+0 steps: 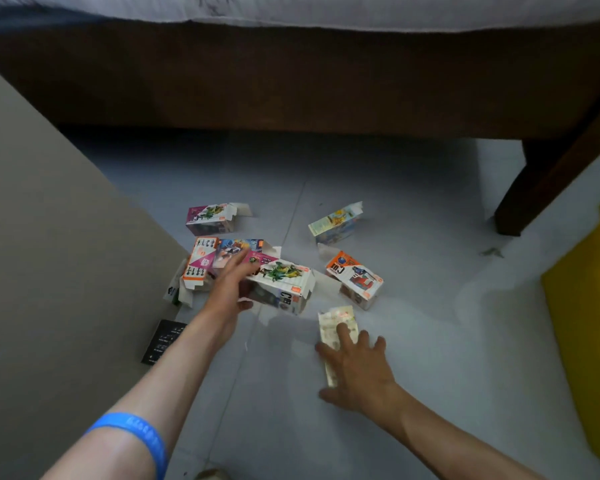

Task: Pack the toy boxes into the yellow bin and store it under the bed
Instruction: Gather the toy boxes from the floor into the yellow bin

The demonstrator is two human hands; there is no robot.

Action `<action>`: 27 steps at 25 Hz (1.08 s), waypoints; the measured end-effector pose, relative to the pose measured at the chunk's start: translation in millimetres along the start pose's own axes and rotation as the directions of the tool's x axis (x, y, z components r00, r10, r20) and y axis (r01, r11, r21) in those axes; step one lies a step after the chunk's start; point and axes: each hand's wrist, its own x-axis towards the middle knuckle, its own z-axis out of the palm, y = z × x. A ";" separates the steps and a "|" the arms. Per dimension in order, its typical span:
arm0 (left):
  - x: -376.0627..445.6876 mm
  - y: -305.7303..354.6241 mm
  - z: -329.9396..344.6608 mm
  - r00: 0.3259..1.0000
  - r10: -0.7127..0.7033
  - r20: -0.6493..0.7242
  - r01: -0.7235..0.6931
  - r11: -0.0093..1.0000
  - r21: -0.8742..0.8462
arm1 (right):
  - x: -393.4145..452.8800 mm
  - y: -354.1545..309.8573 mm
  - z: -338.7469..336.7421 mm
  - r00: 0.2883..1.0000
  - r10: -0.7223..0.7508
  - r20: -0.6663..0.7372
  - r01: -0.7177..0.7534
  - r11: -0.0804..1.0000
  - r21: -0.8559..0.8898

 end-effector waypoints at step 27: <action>-179.5 -38.9 451.1 0.650 0.246 0.719 -0.760 0.220 0.612 | -308.7 395.9 -108.9 0.427 0.904 0.019 -0.236 0.091 0.968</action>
